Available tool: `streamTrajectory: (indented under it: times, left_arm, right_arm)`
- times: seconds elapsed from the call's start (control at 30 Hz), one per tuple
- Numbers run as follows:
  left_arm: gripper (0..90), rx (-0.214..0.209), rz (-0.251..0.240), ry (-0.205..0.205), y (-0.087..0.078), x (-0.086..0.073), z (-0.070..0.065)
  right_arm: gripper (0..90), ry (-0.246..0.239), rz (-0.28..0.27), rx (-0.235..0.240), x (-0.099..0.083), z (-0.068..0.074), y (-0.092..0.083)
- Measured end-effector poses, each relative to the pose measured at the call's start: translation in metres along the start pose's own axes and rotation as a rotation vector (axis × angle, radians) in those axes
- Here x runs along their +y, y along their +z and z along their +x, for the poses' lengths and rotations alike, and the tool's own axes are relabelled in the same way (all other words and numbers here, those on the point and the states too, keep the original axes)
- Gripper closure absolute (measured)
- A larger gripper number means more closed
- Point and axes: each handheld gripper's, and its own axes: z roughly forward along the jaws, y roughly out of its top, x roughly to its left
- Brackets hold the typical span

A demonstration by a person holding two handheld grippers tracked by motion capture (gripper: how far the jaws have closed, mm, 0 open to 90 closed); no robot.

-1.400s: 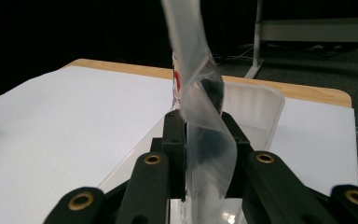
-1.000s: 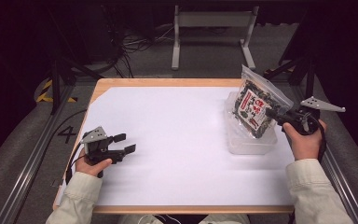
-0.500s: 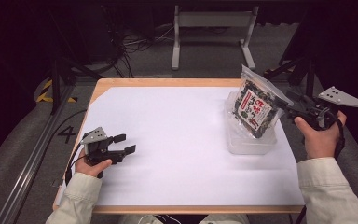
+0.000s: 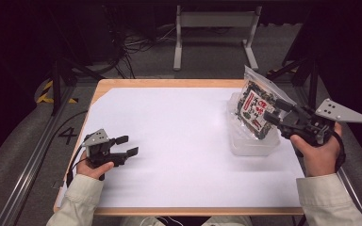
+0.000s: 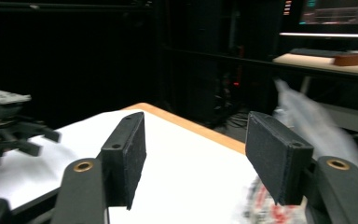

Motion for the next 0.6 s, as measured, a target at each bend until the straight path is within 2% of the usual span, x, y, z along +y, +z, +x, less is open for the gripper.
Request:
streamTrajectory:
  times: [0.17,0.47,0.6]
  left_arm:
    - [29.4,-0.015,-0.006,0.049,0.000,0.002,-0.008]
    - [27.7,-0.061,-0.037,0.103,-0.004,0.004,-0.020]
    - [26.8,-0.070,-0.047,0.103,-0.005,0.004,-0.025]
  right_arm:
    - [28.9,0.012,0.003,0.079,-0.016,0.011,0.007]
    - [22.6,0.030,0.011,0.127,-0.043,0.024,0.017]
    - [22.2,0.037,0.027,0.141,-0.057,0.029,0.023]
